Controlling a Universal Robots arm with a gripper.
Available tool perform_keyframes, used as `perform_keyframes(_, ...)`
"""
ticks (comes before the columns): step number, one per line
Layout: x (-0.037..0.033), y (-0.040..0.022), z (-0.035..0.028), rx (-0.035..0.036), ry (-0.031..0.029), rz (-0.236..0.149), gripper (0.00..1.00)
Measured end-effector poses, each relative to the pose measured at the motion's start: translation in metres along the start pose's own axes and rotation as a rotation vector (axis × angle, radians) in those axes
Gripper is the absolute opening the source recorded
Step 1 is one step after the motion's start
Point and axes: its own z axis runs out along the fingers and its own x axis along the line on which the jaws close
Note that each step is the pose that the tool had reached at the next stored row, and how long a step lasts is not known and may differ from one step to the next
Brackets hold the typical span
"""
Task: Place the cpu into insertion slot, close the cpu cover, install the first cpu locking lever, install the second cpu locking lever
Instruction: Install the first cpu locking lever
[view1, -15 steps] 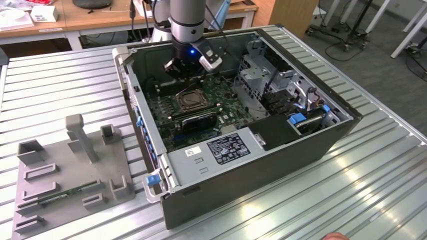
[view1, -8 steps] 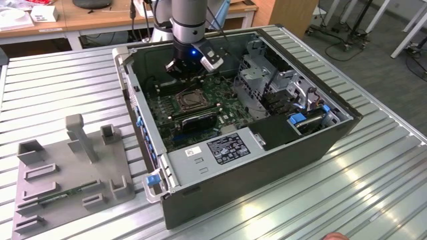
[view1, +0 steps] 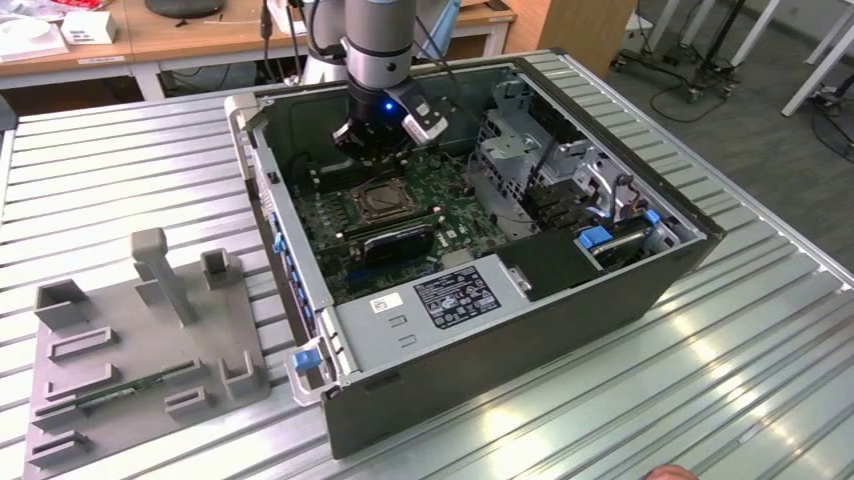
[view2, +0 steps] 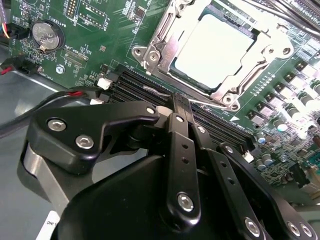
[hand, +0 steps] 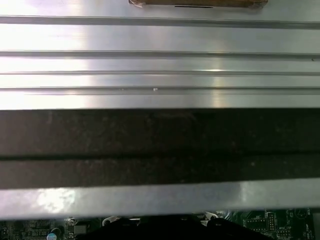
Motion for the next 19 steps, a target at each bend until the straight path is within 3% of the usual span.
perform_keyframes(11,-0.0004,-0.0008,0.0065,0.0089,-0.0002,0.000,0.11)
perform_keyframes(19,-0.0003,-0.0013,0.0102,0.0226,-0.0006,-0.001,0.11)
